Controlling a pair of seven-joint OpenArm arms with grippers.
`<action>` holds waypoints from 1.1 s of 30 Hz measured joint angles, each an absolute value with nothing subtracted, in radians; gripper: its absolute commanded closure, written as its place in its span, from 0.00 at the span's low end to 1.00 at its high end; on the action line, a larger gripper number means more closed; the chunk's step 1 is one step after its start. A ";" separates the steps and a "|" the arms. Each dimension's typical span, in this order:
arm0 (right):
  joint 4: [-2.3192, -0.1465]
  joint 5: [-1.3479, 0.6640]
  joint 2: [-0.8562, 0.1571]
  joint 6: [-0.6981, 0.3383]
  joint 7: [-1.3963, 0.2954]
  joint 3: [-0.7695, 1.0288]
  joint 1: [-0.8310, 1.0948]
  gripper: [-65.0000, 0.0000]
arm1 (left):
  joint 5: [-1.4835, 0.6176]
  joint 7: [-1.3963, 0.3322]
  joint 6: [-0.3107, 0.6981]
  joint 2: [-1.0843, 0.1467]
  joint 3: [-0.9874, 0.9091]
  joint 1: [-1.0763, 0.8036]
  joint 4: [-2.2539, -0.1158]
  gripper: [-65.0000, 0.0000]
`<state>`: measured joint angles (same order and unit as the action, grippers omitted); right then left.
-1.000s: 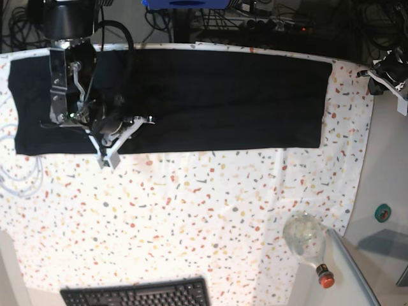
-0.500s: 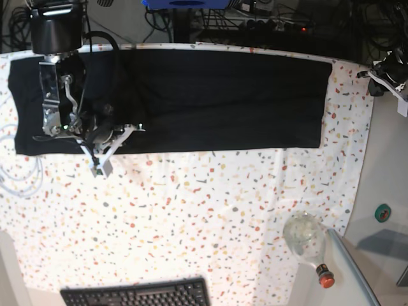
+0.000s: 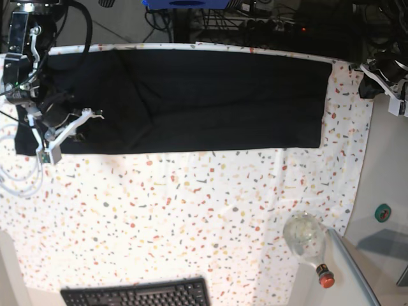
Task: Layout the t-shirt on the table in an organized manner, then fold the t-shirt properly
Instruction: 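Press the right gripper onto the strip's end to flatten it, then grasp the strip's other end with the left gripper and drag it inward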
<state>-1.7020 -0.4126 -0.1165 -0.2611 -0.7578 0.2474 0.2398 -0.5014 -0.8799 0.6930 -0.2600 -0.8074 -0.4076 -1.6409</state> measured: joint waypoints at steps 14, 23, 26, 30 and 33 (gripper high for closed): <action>-1.629 -0.411 -0.115 -0.403 -0.767 0.256 0.242 1.00 | -0.499 -0.874 0.690 -0.233 -0.808 -0.184 -1.308 0.01; -1.629 -0.411 -0.116 -0.405 -0.767 0.251 0.242 1.00 | -0.496 -0.862 0.690 -0.234 -0.719 -0.130 -1.184 0.02; -1.629 -0.411 -0.115 -0.405 -0.767 0.251 0.242 1.00 | -0.506 -0.844 0.695 -0.245 -0.719 -0.102 -1.126 0.02; -1.629 -0.411 -0.118 -0.405 -0.767 0.250 0.242 1.00 | -0.503 -0.749 0.691 -0.256 -0.638 -0.109 -1.110 0.02; -1.629 -0.411 -0.115 -0.405 -0.768 0.249 0.242 1.00 | -0.504 -0.724 0.686 -0.256 -0.565 -0.093 -1.110 0.02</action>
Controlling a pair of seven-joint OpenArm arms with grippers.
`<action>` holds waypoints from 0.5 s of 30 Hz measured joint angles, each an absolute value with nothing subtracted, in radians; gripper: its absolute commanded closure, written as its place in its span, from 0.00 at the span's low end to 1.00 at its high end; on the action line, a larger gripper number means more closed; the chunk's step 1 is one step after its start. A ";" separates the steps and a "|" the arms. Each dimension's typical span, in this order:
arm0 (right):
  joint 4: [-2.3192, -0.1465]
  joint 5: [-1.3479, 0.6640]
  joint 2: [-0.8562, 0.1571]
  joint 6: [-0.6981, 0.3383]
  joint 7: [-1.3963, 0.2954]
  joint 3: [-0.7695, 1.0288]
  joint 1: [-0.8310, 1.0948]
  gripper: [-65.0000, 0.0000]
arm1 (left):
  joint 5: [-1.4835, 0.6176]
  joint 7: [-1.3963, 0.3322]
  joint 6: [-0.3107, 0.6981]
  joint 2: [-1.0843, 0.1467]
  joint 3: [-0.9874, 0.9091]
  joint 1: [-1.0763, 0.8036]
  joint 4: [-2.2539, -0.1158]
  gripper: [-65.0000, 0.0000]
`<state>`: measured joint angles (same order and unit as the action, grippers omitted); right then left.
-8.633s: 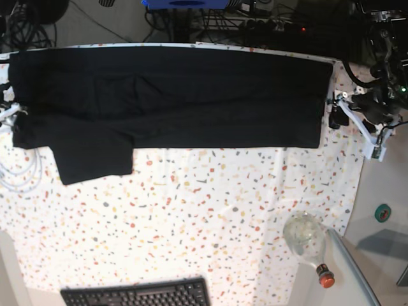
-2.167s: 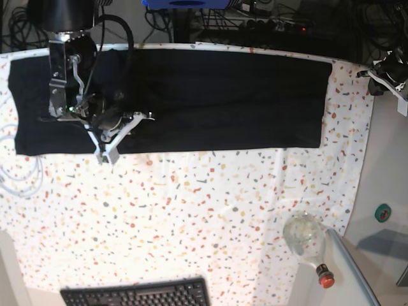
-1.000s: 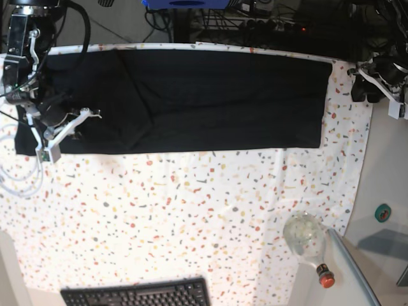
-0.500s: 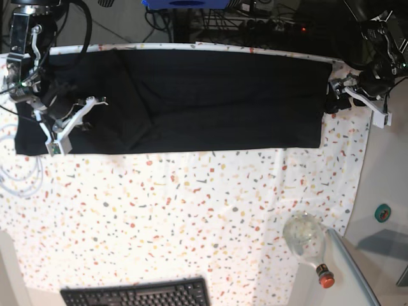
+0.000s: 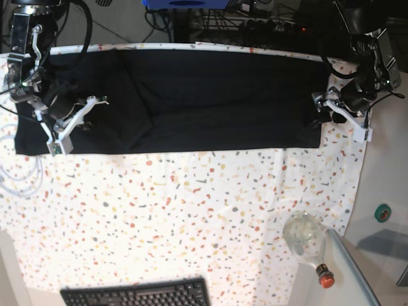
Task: Layout the t-shirt on the table in an organized manner, then fold the t-shirt properly
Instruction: 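Grasp the strip's other end with the left gripper and drag it inward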
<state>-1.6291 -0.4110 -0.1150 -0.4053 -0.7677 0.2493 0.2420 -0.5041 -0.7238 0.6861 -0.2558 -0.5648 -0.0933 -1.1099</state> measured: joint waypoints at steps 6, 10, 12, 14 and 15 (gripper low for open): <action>-1.629 -0.411 -0.115 -0.405 -0.770 0.252 0.242 1.00 | -0.524 -0.711 0.690 -0.230 -0.543 -0.089 -1.110 0.02; -1.629 -0.411 -0.115 -0.405 -0.770 0.252 0.242 1.00 | -0.522 -0.715 0.690 -0.226 -0.542 -0.089 -1.110 0.22; -1.629 -0.411 -0.116 -0.405 -0.770 0.255 0.242 1.00 | -0.524 -0.722 0.690 -0.218 -0.542 -0.089 -1.108 0.42; -1.629 -0.411 -0.116 -0.405 -0.771 0.255 0.242 1.00 | -0.524 -0.728 0.690 -0.212 -0.539 -0.092 -1.104 0.61; -1.629 -0.411 -0.115 -0.405 -0.770 0.255 0.242 1.00 | -0.519 -0.733 0.690 -0.211 -0.538 -0.092 -1.103 0.68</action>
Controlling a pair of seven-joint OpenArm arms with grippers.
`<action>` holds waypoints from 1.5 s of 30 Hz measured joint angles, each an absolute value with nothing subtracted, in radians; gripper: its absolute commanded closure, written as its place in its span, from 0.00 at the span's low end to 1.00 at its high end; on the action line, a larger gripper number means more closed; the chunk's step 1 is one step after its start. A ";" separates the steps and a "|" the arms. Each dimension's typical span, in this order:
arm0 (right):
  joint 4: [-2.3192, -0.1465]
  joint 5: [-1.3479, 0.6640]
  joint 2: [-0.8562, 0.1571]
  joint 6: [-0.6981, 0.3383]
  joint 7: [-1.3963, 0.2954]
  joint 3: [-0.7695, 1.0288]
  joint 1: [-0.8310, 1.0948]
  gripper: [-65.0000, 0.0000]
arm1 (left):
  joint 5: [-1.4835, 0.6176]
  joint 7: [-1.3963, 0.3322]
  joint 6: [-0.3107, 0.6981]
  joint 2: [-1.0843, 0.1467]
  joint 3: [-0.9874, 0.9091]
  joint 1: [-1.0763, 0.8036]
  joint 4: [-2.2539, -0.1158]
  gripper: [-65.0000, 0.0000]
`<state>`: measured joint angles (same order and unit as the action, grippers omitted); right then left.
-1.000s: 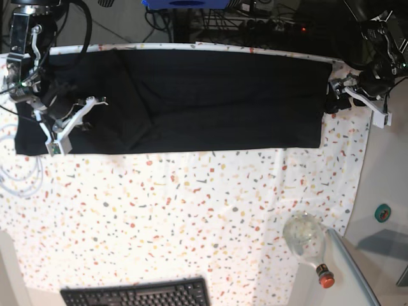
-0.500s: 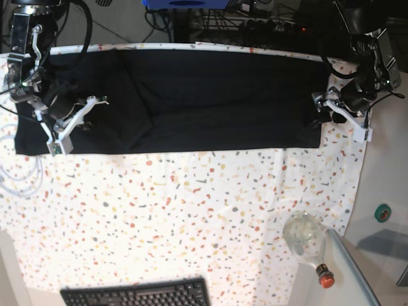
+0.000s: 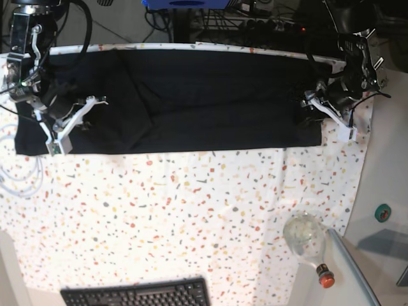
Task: Layout the t-shirt on the table in an organized manner, then fold the t-shirt properly
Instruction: 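Grasp the strip's other end with the left gripper and drag it inward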
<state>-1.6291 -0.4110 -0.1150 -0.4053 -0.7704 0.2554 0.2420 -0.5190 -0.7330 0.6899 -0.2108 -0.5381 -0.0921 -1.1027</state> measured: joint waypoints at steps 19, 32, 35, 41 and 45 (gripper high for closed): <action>-1.629 -0.411 -0.117 -0.405 -0.770 0.255 0.242 1.00 | -0.479 -0.780 0.688 -0.392 -0.542 -0.086 -1.175 1.00; -1.608 -0.408 -0.117 -0.406 -0.771 0.256 0.243 1.00 | -0.487 -0.997 0.625 -0.149 -0.531 -0.268 -1.723 1.00; -1.608 -0.411 -0.115 -0.406 -0.770 0.255 0.242 1.00 | -0.480 -1.029 0.570 -0.077 -0.516 -0.271 -1.773 1.00; -1.608 -0.411 -0.116 -0.406 -0.770 0.256 0.241 1.00 | -0.487 -1.036 0.495 -0.059 -0.320 -0.256 -1.777 1.00; -1.608 -0.411 -0.116 -0.406 -0.771 0.255 0.242 1.00 | -0.487 -1.039 0.443 -0.056 -0.246 -0.241 -1.773 1.00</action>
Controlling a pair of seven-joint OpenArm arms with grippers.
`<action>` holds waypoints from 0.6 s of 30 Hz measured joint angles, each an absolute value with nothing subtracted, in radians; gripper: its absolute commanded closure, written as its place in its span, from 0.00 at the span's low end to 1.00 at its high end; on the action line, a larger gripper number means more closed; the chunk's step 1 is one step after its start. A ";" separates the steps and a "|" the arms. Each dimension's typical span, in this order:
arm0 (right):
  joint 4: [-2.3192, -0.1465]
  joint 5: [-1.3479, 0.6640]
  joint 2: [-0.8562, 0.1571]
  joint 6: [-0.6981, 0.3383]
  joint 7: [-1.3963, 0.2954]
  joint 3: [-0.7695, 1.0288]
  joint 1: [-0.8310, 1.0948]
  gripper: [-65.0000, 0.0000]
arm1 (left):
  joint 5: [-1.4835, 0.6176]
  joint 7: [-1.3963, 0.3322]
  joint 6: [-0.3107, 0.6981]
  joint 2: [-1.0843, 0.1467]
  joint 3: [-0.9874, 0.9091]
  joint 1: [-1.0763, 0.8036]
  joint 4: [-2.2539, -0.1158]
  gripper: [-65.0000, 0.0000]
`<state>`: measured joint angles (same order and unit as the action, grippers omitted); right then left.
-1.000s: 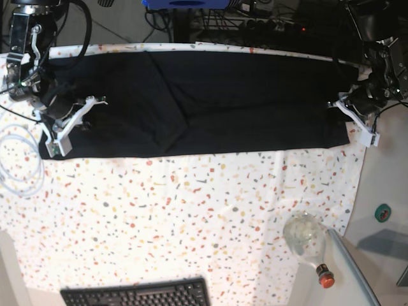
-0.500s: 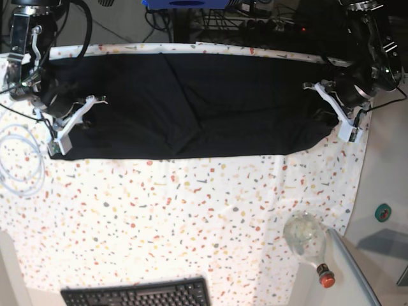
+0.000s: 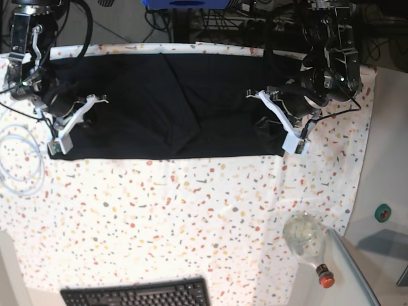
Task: Layout the t-shirt on the table in an organized manner, then fold the t-shirt properly
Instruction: 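Grasp the strip's other end with the left gripper and drag it inward, then hold the strip with both grippers, left gripper pinching the folded end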
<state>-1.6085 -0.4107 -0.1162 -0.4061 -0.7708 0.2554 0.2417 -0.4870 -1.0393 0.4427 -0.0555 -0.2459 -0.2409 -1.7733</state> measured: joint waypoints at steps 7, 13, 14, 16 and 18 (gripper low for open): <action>-1.608 -0.411 -0.116 -0.406 -0.770 0.256 0.242 1.00 | -0.491 -1.034 0.441 0.007 -0.228 -0.163 -1.673 1.00; -1.608 -0.411 -0.115 -0.406 -0.770 0.256 0.245 1.00 | -0.480 -1.036 0.440 0.000 -0.160 -0.152 -1.638 1.00; -1.608 -0.411 -0.115 -0.406 -0.771 0.256 0.247 1.00 | -0.480 -1.033 0.440 0.001 -0.153 -0.152 -1.638 1.00; -1.608 -0.410 -0.116 -0.406 -0.771 0.256 0.247 1.00 | -0.483 -1.033 0.440 0.009 -0.150 -0.153 -1.634 1.00; -1.608 -0.411 -0.116 -0.406 -0.770 0.256 0.247 1.00 | -0.479 -1.034 0.440 0.017 -0.150 -0.153 -1.633 1.00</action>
<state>-1.6085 -0.4107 -0.1158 -0.4057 -0.7704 0.2558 0.2474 -0.4793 -1.0336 0.4404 0.0166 -0.1501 -0.1528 -1.6329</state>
